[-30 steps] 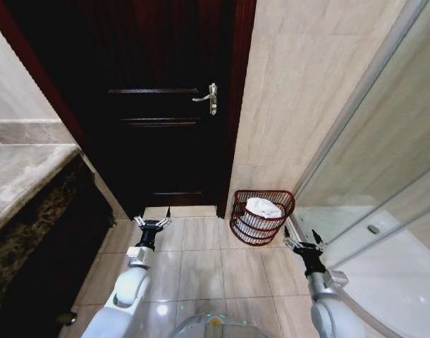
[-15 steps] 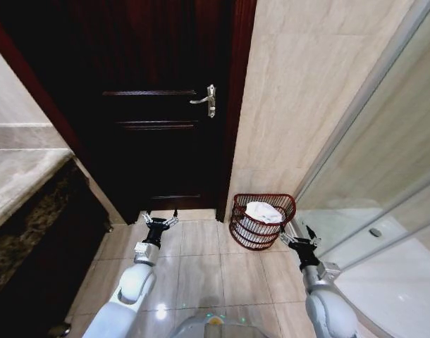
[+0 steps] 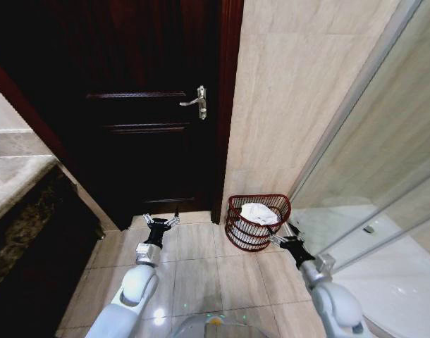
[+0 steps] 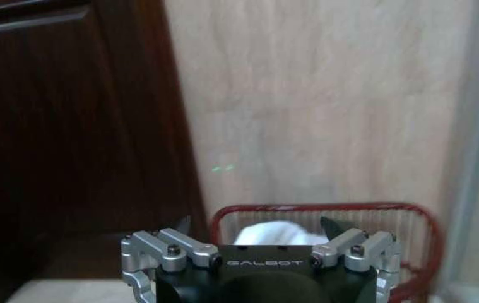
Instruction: Discard the used towel into the hamper.
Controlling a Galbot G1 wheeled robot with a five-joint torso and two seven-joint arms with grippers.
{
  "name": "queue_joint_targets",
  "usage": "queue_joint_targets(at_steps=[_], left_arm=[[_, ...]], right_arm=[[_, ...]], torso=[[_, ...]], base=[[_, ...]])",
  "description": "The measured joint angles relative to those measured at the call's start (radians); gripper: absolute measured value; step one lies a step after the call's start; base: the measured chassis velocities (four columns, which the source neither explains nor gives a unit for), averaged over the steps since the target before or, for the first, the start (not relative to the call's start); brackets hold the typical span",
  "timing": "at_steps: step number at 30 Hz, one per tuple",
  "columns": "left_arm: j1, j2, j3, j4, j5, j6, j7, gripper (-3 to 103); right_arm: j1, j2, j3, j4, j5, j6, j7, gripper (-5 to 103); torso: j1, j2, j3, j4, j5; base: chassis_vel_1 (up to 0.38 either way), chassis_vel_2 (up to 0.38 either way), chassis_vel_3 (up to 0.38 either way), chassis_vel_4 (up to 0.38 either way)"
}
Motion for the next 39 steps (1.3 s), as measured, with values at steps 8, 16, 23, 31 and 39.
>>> queue_joint_targets(at_steps=[8,16,23,31,39], left_arm=[[0.029,-0.004,0.005,-0.040,0.022,0.022,-0.006,100],[0.035,-0.003,0.030,-0.045,0.047,0.044,-0.051,100],[0.039,-0.003,0.035,-0.058,0.048,0.054,-0.062,100],[0.059,-0.005,0.008,-0.058,0.043,0.045,-0.065,100],[0.049,-0.008,0.007,-0.044,0.042,0.037,-0.064,100]], right_arm=[[0.203,-0.095,-0.072,-0.184,0.054,-0.130,-0.037,100],[0.393,-0.102,-0.170,-0.336,0.078,-0.217,0.040,100],[0.475,-0.073,-0.244,-0.397,0.105,-0.273,0.106,100],[0.553,-0.041,-0.295,-0.508,0.132,-0.316,0.158,103],[0.590,-0.020,-0.293,-0.596,0.105,-0.311,0.129,84]], torso=[[0.000,0.000,0.000,-0.0001,0.0000],[0.000,0.000,0.000,-0.0003,-0.0004],[0.000,0.000,0.000,-0.0003,-0.0003],[0.000,0.000,0.000,-0.0002,-0.0004],[0.000,0.000,0.000,-0.0003,-0.0001]], base=[[0.000,0.000,0.000,0.000],[0.000,0.000,0.000,0.000],[0.000,0.000,0.000,0.000],[0.000,0.000,0.000,0.000],[0.000,0.000,0.000,0.000]])
